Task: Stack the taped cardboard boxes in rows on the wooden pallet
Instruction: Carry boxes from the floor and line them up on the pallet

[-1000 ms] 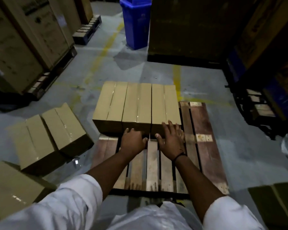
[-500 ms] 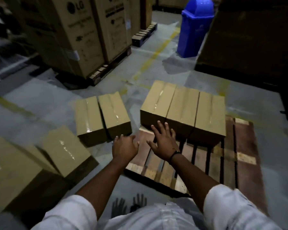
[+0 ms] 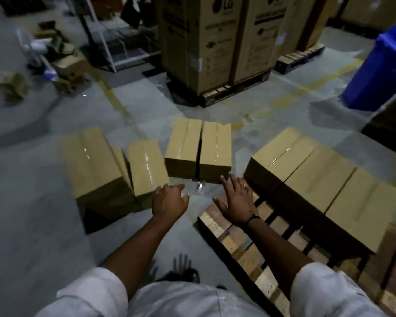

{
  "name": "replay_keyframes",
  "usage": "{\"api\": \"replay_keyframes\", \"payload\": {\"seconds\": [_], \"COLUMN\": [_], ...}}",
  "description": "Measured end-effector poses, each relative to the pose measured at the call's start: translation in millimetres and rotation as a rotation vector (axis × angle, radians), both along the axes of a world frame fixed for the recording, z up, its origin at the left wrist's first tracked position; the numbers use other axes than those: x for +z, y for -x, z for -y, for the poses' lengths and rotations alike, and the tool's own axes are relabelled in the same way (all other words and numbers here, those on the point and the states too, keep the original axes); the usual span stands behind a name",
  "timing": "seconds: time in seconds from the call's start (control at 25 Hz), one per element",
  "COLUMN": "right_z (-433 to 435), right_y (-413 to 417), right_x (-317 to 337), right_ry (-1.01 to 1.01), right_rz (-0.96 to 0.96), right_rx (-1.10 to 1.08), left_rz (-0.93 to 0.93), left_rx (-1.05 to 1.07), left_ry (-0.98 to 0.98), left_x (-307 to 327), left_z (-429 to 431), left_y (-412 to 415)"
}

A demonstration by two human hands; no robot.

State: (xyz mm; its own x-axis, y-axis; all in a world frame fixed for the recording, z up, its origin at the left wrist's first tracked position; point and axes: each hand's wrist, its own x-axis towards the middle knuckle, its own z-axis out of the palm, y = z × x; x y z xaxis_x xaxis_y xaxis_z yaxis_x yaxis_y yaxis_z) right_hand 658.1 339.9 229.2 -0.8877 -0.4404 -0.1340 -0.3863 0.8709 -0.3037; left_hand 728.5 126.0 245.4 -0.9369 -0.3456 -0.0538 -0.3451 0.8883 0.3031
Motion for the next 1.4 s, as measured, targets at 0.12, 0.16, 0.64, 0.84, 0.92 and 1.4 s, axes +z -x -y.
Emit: {"api": "replay_keyframes", "payload": {"seconds": [0.12,0.16,0.64,0.84,0.92,1.4], "right_z": [27,37,215,331,368,498], "right_y": [-1,-3,48,58,57,101], "right_x": [-5,-5,-24,-19,-18,-65], "right_ry": [0.046,0.063,0.064,0.075,0.065,-0.107], "right_rz": [0.010,0.012,0.058,0.062,0.080,0.204], "right_rx": [0.078,0.089,0.156,0.210,0.224,0.421], "left_rz": [0.023,0.030,0.031,0.006,0.007,0.017], "left_rx": [0.078,0.100,0.240,0.268,0.312,0.473], "left_ry": [0.020,0.029,-0.053,-0.081,-0.111,-0.215], "left_x": [-7,-8,-30,-28,-30,-81], "left_z": [26,32,212,320,353,455], "left_y": [-17,-22,-16,-19,-22,-11]}}
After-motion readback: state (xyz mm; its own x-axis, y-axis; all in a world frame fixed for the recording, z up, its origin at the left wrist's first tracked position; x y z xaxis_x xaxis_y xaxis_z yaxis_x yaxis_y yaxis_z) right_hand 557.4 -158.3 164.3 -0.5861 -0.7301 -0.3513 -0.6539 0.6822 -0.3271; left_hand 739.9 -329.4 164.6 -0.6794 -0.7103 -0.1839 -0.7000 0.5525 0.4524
